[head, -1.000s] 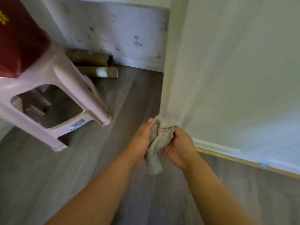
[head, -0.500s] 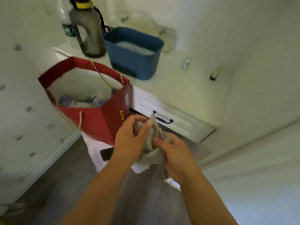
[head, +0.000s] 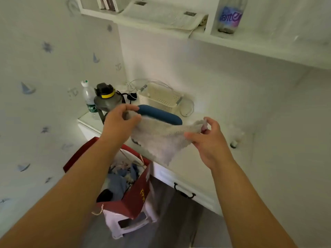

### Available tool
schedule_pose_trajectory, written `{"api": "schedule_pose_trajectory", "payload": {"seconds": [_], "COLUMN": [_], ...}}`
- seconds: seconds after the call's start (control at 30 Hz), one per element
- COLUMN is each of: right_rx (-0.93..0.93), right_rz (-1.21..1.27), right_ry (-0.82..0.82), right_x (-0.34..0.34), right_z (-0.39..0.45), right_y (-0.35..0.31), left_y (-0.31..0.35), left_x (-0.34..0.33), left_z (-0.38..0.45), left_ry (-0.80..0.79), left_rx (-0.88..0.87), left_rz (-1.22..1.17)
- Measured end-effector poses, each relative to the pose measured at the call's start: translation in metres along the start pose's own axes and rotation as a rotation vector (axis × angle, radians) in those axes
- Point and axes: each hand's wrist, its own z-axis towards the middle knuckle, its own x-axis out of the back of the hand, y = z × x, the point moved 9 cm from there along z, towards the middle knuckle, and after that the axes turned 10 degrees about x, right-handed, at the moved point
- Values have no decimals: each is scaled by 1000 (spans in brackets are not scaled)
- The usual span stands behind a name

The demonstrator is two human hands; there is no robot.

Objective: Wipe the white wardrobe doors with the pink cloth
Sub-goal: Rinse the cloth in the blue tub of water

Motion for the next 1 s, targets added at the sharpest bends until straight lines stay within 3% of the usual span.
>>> {"api": "schedule_pose_trajectory", "payload": {"seconds": [0.17, 0.23, 0.37, 0.43, 0.57, 0.7, 0.87, 0.93, 1.0], "right_rx": [318, 343, 150, 125, 33, -121, -292, -290, -348], "right_rz": [-589, -801, -1118, -1343, -1558, -1634, -1388, -1326, -1268], "right_ry": [7, -138, -525, -661, -843, -866, -738, -563, -523], "right_x": [-28, -56, -101, -116, -128, -132, -127, -123, -119], "right_z": [93, 115, 137, 147, 162, 176, 184, 198, 203], "right_y": [-16, 4, 72, 101, 148, 181, 185, 180, 178], "left_y": [30, 12, -45, -76, -113, -145, -164, -165, -163], "left_x": [-24, -50, -102, -127, -160, -172, -172, -173, -172], "left_z": [77, 108, 147, 154, 156, 182, 203, 212, 221], "left_ry": [140, 58, -182, -322, -668, -847, -812, -741, -663], "left_rx": [-130, -125, -95, -114, -108, -43, 97, 234, 418], "left_rz": [347, 592, 1148, 1298, 1348, 1418, 1280, 1133, 939]}}
